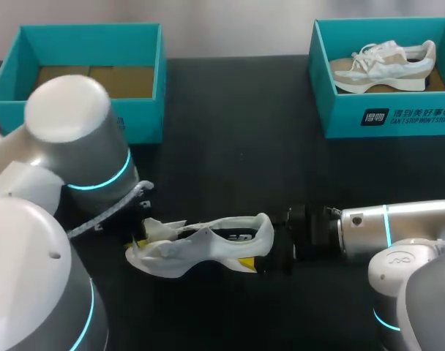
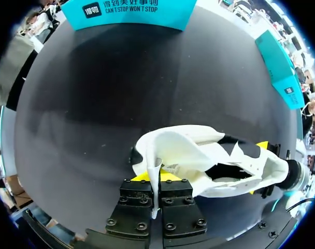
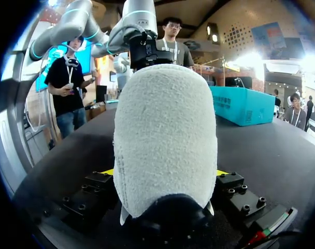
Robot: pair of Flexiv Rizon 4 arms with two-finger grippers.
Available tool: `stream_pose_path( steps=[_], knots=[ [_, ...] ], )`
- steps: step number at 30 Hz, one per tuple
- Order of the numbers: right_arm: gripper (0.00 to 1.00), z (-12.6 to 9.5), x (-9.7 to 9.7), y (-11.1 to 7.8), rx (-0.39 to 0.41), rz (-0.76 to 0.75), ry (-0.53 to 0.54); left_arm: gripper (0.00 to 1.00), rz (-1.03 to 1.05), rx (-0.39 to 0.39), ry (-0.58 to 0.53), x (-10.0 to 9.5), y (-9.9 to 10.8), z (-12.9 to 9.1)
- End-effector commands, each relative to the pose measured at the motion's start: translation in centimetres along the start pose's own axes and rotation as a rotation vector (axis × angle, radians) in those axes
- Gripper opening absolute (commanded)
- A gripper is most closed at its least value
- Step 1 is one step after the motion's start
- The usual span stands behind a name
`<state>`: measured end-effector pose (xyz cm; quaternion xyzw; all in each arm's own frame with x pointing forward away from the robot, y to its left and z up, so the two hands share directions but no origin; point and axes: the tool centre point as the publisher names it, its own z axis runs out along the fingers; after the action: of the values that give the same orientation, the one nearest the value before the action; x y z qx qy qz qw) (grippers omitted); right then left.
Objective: Take the shoe out of the shoebox, open the shoe tongue, remove and reinsert the insole, then place the shoe into the shoebox
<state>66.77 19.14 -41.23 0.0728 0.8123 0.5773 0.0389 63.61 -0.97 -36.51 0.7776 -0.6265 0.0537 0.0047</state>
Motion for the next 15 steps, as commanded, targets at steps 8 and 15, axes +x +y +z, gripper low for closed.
stream_pose_path(
  steps=[8, 15],
  knots=[
    [0.0, -0.1, 0.0, 0.1, 0.008, 0.001, 0.001, 0.21, -0.003, -0.026, 0.297, -1.6, -0.1, 2.6],
    [0.0, -0.1, 0.0, 0.1, 0.008, 0.001, 0.001, 0.37, 0.011, -0.025, 0.308, -2.0, 0.5, 1.0]
  ],
)
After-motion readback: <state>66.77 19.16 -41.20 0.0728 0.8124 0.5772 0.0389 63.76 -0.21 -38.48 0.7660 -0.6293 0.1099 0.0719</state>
